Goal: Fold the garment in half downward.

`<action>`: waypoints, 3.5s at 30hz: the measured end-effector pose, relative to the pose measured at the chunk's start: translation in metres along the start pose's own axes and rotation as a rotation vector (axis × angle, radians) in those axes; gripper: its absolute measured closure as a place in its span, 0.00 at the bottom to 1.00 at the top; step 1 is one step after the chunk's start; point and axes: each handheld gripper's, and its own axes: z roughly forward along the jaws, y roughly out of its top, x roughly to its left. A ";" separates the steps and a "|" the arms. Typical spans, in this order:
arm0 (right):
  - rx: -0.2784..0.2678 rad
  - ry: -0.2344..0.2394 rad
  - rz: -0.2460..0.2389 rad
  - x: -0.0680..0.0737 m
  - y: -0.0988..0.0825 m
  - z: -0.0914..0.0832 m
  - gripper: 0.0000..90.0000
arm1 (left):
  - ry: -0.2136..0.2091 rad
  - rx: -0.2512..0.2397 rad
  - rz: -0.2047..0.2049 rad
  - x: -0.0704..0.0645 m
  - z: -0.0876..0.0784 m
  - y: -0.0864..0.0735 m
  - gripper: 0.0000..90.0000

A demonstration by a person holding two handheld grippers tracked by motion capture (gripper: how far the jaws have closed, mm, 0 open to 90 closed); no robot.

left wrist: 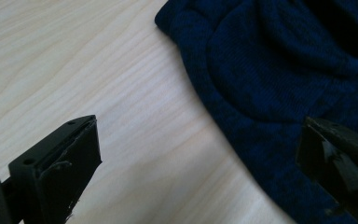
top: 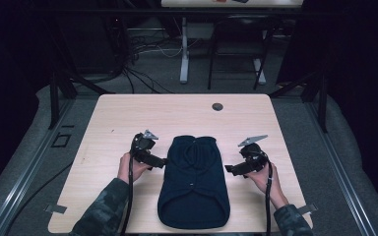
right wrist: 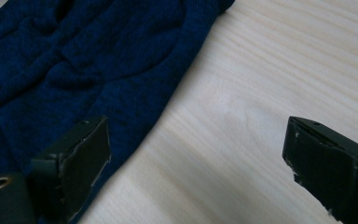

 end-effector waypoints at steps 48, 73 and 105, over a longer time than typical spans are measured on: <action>0.081 0.077 0.074 -0.022 0.093 0.077 0.37 | -0.056 0.082 -0.086 0.020 0.082 0.072 0.16; 0.099 0.087 0.052 -0.012 0.092 0.087 0.79 | -0.113 0.074 -0.010 0.009 0.079 0.073 0.71; -0.063 0.056 -0.080 0.008 0.099 0.028 0.80 | -0.174 -0.057 0.017 0.002 0.028 0.083 0.72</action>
